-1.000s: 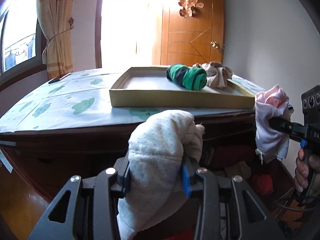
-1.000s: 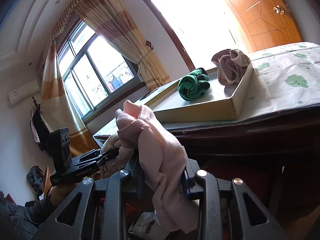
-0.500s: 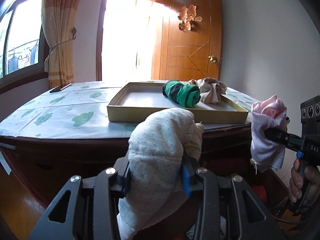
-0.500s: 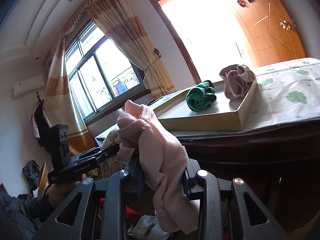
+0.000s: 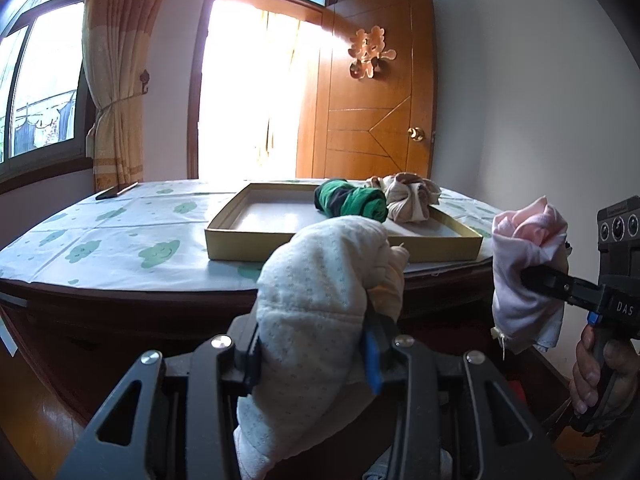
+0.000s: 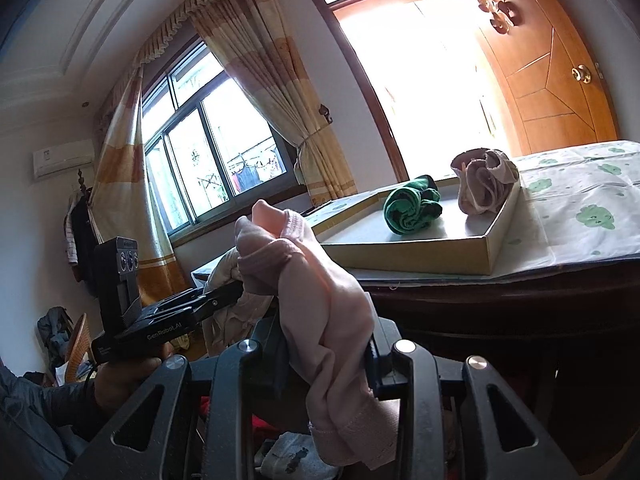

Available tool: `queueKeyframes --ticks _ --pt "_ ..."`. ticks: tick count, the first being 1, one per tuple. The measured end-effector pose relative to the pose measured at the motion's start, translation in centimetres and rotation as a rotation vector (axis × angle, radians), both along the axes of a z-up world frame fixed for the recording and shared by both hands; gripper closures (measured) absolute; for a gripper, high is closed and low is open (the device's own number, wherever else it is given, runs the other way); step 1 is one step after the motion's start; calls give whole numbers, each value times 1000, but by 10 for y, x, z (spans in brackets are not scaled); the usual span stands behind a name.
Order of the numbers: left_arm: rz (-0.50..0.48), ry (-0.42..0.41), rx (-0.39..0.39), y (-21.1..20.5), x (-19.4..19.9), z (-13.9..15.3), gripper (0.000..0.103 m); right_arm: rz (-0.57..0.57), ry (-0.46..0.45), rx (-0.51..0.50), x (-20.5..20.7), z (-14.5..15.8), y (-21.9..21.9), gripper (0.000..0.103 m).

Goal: Take underwear out of drawer
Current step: 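Carry the pink and white dotted garments toward the beige tray with both tools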

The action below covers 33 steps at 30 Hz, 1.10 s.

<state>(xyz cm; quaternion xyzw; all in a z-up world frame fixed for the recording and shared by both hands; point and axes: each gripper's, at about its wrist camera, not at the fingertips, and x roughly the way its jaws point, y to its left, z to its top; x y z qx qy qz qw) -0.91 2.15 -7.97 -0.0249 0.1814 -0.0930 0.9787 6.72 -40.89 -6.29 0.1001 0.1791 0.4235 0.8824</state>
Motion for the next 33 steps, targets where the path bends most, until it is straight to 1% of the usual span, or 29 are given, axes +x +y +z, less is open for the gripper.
queueKeyframes --ticks 8,14,18,25,33 --pt "13 -19 3 0 0 7 64 -3 -17 -1 -1 1 1 70" --pt "12 -42 10 -2 0 13 64 3 -32 31 -2 2 -3 70" --pt "10 -40 20 -3 4 16 64 -15 -19 44 2 5 -6 70" --pt "-2 -28 44 -8 11 22 64 -12 -9 10 1 7 2 70" --pt "-2 -6 46 -8 17 22 64 -13 -5 -1 1 13 4 70"
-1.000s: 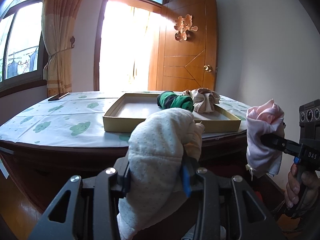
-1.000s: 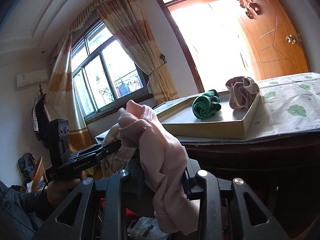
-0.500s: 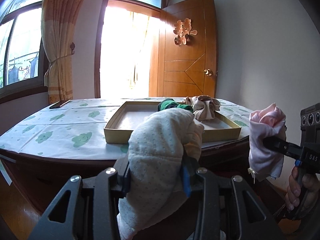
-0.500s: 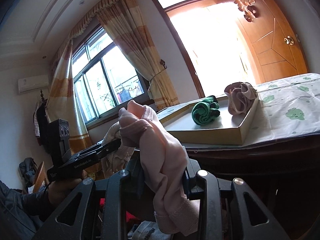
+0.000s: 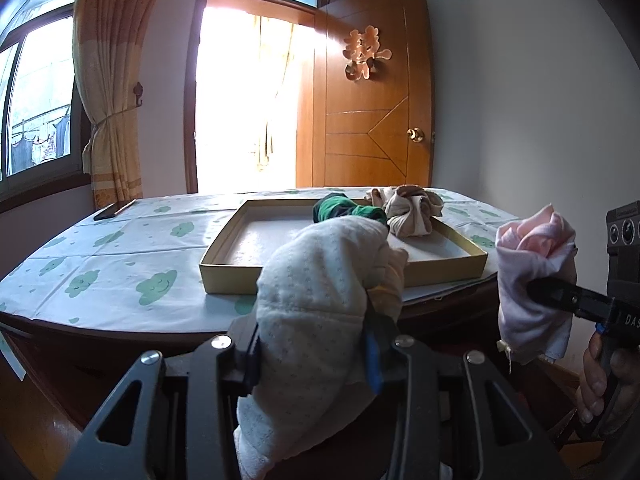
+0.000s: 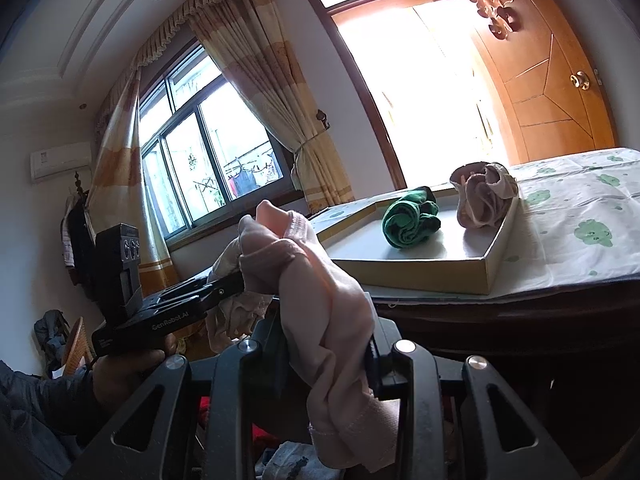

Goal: Take underwear out of drawer
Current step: 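Carry the pink and white dotted garments toward the beige tray with both tools, then lower the pink and white dotted garments into the tray, opening both tools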

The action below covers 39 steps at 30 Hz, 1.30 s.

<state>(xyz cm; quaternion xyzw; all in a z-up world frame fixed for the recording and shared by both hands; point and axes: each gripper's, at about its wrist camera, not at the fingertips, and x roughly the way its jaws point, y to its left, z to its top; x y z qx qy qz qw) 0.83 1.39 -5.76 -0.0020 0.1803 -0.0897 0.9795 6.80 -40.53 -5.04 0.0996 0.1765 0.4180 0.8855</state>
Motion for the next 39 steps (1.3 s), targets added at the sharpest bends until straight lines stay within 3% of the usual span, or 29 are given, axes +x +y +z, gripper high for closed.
queueKeyframes --ticks 13,29,39 --pt "-2 9 29 4 21 28 64 19 3 -58 16 40 19 70" --pt "10 47 103 -3 82 55 64 -30 137 -72 90 79 49 70" --pt "31 116 54 6 135 66 64 -117 200 -69 142 95 53 70"
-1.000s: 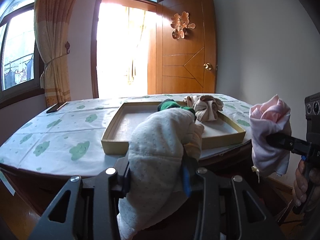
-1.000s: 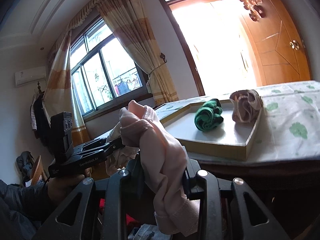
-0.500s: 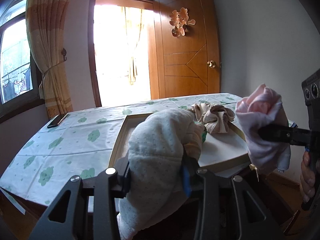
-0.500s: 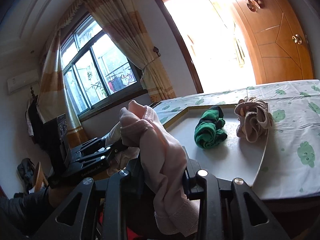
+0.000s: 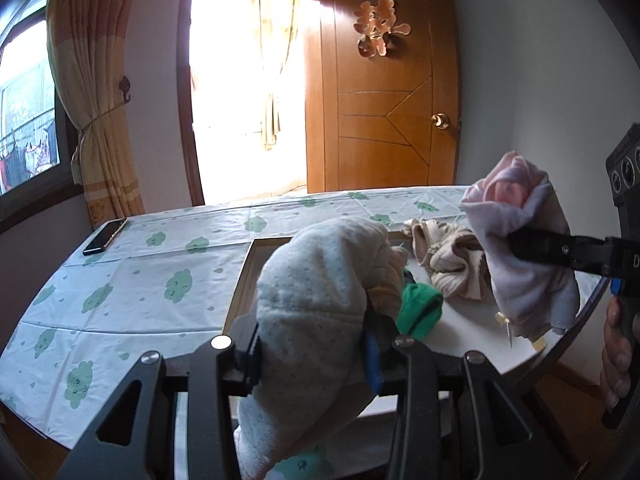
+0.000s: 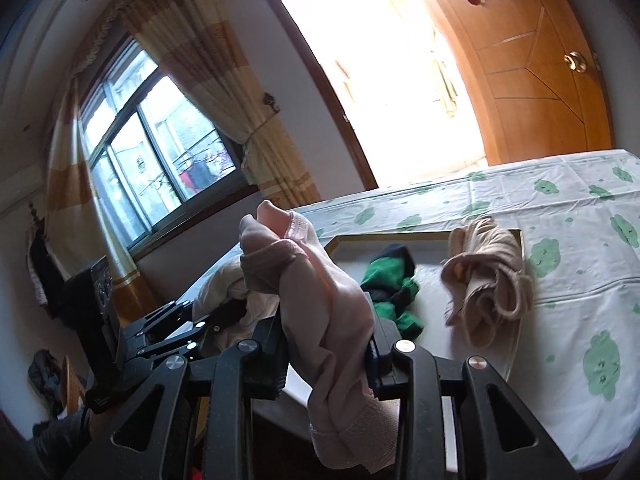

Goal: Take underwear out of drawer
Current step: 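Lower the pink and white dotted garments into the tray, opening both tools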

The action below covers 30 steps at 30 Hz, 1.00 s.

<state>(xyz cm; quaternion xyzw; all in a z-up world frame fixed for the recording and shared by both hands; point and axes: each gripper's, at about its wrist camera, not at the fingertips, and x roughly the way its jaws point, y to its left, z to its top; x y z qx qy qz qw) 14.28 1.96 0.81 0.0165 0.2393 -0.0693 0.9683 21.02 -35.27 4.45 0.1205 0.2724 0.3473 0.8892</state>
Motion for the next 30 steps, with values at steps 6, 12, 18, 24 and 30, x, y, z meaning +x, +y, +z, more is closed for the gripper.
queueKeyframes --ticks 6,12,18,24,30 --pt "19 31 -30 7 31 7 64 -43 36 3 30 6 0 70" --pt "28 73 -65 9 58 5 64 -74 72 2 53 6 5 70" --pt "29 92 -80 4 79 5 64 -102 97 -25 74 5 15 70" --pt "39 128 -121 2 97 1 64 -127 125 -38 90 -2 22 70" --pt "43 158 -133 -1 111 -4 64 -153 139 -62 101 -8 28 70"
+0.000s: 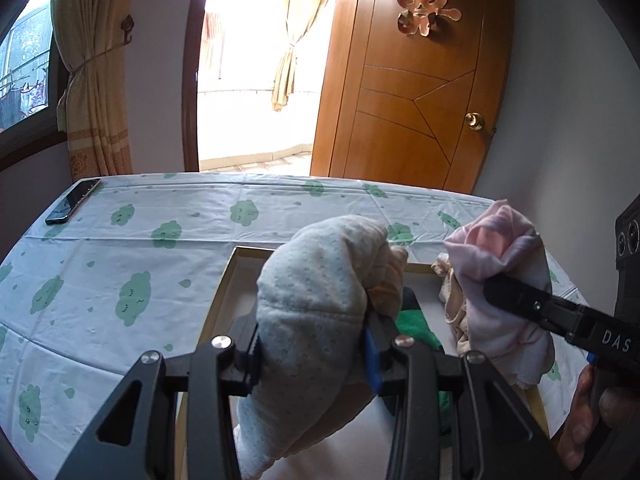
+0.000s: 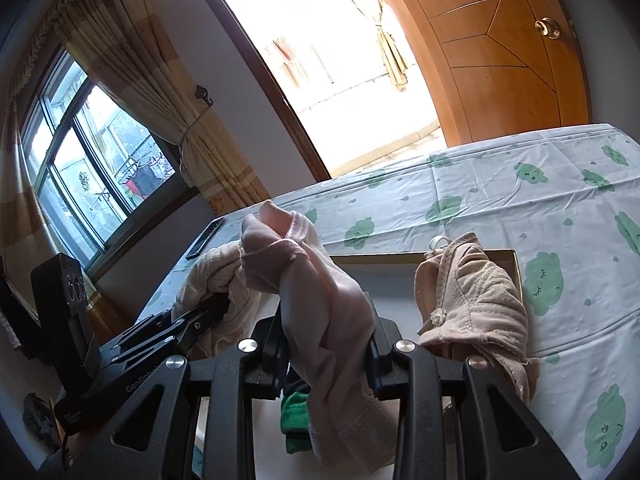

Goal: Take underwear out of drawer
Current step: 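Lower the pink and white dotted garments into the tray, opening both tools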

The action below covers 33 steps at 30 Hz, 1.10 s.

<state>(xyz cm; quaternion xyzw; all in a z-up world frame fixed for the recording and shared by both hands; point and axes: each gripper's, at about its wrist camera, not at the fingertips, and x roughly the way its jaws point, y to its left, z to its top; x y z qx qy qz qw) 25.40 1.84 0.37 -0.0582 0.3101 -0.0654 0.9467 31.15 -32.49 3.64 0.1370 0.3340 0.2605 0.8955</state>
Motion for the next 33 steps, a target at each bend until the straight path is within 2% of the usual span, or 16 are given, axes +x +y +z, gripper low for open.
queueKeyframes --ticks 10,12,14,15,19,24,26,33 --pt "5 30 23 -6 12 -10 64 -33 13 -27 8 -7 1 70" --pt "19 31 23 -5 12 -12 58 -33 11 -30 8 -9 1 66" --pt "16 33 24 -5 13 -13 56 -37 3 -26 7 -10 0 49" --pt "16 32 32 -5 12 -14 55 -40 -2 -24 7 -11 -1 46" --pt "15 28 32 -5 11 -15 54 -47 -7 -20 6 -11 -4 44" --pt "12 -5 10 -2 -1 -11 43 -46 -29 -13 -3 -10 -8 40" --pt "-4 -17 3 -3 -8 -9 43 -35 -40 -12 -10 -9 -9 39" --pt "-58 -80 93 -8 -40 -2 42 28 -54 30 -48 -7 -22 32"
